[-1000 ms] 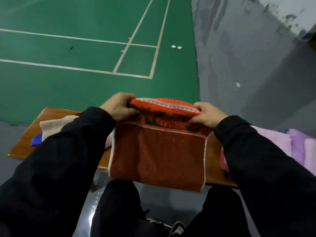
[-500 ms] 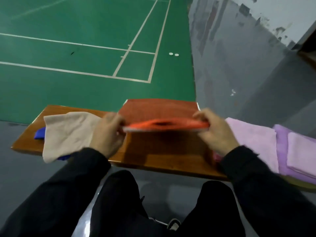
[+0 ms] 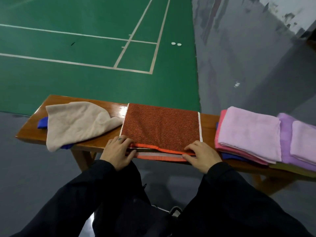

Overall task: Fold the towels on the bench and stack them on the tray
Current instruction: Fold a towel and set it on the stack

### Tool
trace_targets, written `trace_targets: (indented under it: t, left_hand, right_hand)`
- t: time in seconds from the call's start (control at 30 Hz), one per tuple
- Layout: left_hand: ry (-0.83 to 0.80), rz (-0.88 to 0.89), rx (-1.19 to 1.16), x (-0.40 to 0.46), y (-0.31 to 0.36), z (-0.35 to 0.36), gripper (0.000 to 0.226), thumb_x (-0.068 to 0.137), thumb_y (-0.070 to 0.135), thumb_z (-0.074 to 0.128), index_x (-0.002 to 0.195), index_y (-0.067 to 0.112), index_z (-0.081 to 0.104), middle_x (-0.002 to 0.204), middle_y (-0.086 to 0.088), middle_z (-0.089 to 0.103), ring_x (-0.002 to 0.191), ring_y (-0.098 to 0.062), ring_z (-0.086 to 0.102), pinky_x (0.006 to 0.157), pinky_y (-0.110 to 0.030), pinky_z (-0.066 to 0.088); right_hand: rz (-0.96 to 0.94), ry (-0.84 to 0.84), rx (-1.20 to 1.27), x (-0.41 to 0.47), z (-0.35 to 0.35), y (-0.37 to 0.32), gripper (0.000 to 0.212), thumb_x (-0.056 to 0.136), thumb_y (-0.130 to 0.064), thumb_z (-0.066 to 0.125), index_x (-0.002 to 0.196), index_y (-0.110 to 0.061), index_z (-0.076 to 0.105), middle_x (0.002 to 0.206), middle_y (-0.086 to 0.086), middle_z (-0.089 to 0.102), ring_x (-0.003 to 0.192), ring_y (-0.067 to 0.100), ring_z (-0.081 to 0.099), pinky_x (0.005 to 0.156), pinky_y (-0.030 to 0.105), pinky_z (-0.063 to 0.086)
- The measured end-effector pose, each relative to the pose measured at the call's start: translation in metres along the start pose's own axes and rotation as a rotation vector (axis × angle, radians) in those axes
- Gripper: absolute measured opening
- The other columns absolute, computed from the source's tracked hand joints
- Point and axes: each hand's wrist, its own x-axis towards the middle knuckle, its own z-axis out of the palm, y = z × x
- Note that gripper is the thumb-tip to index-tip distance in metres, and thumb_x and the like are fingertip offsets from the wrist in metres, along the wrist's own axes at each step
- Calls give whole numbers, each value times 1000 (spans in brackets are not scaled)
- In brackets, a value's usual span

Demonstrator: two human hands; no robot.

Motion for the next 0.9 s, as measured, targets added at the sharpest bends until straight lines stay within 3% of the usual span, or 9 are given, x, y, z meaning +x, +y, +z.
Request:
trace_targets:
  t: [0.1,0.2,0.43,0.57,0.73,0.9]
  left_hand:
    - [-63,68,55,7,-6,0,47,82,63,61,116,31,68,115,3,64,102,-25,61,86,-42,50]
    - [-80,95,-1,14,-9,-5,40,83,45,75,118,25,71,115,0,65,101,-27,63,88,-40,53]
    - [3,91,10,16,-23,-1,32,82,13,76,114,16,73,115,-7,68,99,-32,66,85,-40,58]
    - [116,101,-17,13,-27,-3,27,90,21,67,116,21,71,111,-3,69,97,-28,66,80,-38,57]
    - [404,113,-75,-6,-24,-14,29,89,24,62,114,12,70,114,-7,68,100,-29,63,79,-40,55]
    - [325,74,-170,-34,-28,-1,38,89,34,51,118,14,62,128,-8,62,109,-31,64,80,-47,59]
  right_hand:
    - [-43,31,-86,1,0,-1,31,97,-52,58,122,-37,65,118,-12,58,114,13,56,88,33,52]
    - [-47,77,-119,4,1,-1,22,100,-39,55,116,-33,68,112,-10,61,109,16,60,79,35,54]
    - [84,152,93,8,1,-3,6,96,-23,54,99,-24,60,97,-5,60,88,21,60,72,35,48]
    - [49,162,62,8,3,-1,9,96,-22,54,101,-22,62,97,-5,60,89,20,60,71,31,46]
    - [-100,435,32,-1,-3,-2,7,90,-18,63,96,-18,66,93,-4,66,81,16,62,66,29,53]
    - [-307,504,-7,-16,8,6,15,88,-19,59,97,-14,70,101,0,69,85,21,66,69,36,57]
